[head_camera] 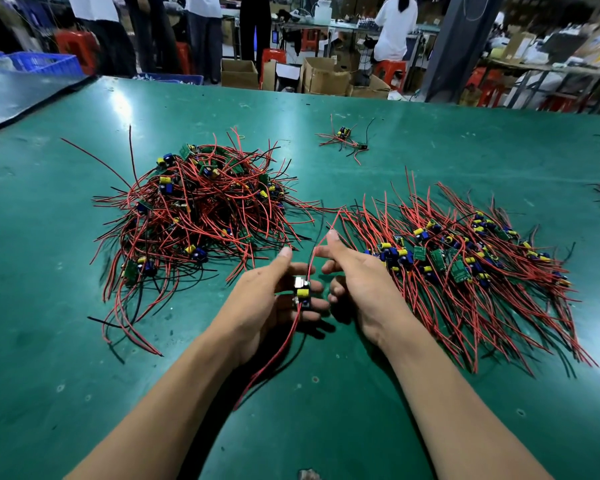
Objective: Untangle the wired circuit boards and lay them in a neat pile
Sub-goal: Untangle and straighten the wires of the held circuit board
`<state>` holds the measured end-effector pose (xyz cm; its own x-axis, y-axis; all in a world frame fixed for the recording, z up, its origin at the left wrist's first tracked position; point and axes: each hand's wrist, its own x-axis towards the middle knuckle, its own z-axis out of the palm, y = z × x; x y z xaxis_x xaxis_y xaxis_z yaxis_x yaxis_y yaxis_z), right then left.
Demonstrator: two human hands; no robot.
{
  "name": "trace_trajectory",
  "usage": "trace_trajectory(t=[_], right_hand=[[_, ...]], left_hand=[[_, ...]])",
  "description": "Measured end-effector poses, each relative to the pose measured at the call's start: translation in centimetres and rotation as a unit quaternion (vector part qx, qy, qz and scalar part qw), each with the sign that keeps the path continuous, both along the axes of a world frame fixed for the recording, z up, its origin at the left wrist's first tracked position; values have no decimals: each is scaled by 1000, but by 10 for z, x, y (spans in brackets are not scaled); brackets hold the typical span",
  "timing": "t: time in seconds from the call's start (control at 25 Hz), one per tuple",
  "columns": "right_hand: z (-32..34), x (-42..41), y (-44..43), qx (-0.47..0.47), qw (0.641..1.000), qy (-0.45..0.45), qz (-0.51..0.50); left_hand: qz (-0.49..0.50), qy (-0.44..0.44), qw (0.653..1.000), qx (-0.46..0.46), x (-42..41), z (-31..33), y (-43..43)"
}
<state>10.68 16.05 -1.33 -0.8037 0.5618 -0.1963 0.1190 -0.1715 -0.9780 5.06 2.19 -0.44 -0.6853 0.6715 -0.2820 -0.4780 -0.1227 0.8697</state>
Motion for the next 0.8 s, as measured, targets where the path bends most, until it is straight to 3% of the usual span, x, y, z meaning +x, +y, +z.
trace_trajectory(t=[0.24,0.32,0.44,0.6,0.68,0.8], right_hand=[[3,2,-1,22,1000,-19,-9],[4,5,-7,140,990,-19,15],[2,8,-17,353,935,4,37],[3,6,-19,420,908,16,-13],[4,7,-10,409,911,8,-54],[5,11,7,452,882,-29,-126]], left_hand=[[-10,-54,998,31,-8,3,-2],[-9,-54,997,51,-8,3,-2],[-1,-54,996,77,-13,3,-3],[1,-63,995,76,-10,7,0],[34,-37,996,73,-5,7,2],[150,77,985,32,-7,6,-5]])
